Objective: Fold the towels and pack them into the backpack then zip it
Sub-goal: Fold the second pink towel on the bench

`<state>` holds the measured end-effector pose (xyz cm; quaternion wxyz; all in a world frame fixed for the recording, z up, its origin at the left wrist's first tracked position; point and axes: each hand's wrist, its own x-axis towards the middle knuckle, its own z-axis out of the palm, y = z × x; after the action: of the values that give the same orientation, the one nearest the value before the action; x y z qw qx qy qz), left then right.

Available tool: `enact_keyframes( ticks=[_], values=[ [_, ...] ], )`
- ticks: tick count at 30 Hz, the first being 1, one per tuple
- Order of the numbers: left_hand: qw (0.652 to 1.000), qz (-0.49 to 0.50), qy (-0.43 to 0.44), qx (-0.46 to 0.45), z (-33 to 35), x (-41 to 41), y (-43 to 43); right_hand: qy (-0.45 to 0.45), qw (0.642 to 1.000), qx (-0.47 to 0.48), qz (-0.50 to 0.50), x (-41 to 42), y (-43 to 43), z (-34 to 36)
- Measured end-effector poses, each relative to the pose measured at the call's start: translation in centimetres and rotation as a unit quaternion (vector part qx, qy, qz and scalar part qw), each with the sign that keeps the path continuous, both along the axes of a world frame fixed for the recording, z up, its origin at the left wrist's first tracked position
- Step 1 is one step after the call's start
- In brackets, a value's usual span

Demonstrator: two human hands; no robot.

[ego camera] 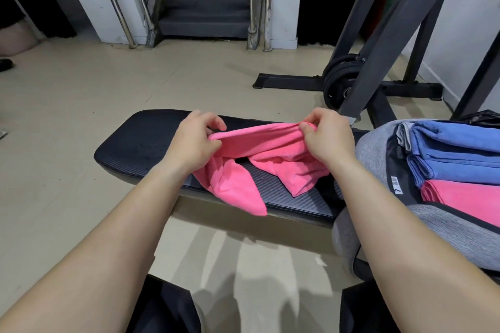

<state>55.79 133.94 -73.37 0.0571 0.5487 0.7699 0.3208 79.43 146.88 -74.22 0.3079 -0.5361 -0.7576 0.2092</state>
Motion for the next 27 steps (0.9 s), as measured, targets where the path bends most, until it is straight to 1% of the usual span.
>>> enact_keyframes(
  ticks=[2, 4, 6, 9, 13, 17, 21, 23, 27],
  values=[
    [0.999, -0.021, -0.041, 0.008, 0.3, -0.3, -0.1, 0.021, 0.999, -0.013, 0.039, 0.2, 0.1, 0.1],
    [0.994, -0.046, -0.103, 0.007, 0.6, -0.4, -0.4, 0.034, 0.996, -0.011, 0.087, 0.2, 0.0, 0.3],
    [0.990, -0.068, -0.120, -0.013, 0.4, -0.3, -0.6, 0.027, 0.993, -0.009, 0.112, 0.0, -0.3, 0.4],
    [0.991, -0.074, -0.108, -0.020, 0.0, -0.3, -0.6, -0.002, 0.995, -0.007, 0.097, -0.1, -0.1, -0.1],
    [0.992, -0.050, -0.107, -0.051, 0.0, -0.3, -0.4, -0.021, 0.997, -0.024, 0.067, 0.0, 0.0, -0.2],
    [0.982, -0.025, -0.175, -0.072, -0.3, -0.1, -0.2, -0.025, 0.997, -0.024, 0.068, -0.3, 0.0, -0.2],
    [0.991, -0.039, -0.100, -0.083, -0.3, -0.3, -0.5, -0.034, 0.999, -0.022, 0.031, -0.3, 0.2, -0.3],
    [0.993, -0.041, -0.089, -0.069, -0.3, -0.3, -0.6, -0.045, 0.999, -0.010, -0.005, 0.0, 0.4, -0.4],
    [0.994, -0.034, -0.098, -0.016, -0.1, -1.0, -1.3, -0.051, 0.997, -0.004, -0.053, 0.5, 0.8, -0.5]
  ],
)
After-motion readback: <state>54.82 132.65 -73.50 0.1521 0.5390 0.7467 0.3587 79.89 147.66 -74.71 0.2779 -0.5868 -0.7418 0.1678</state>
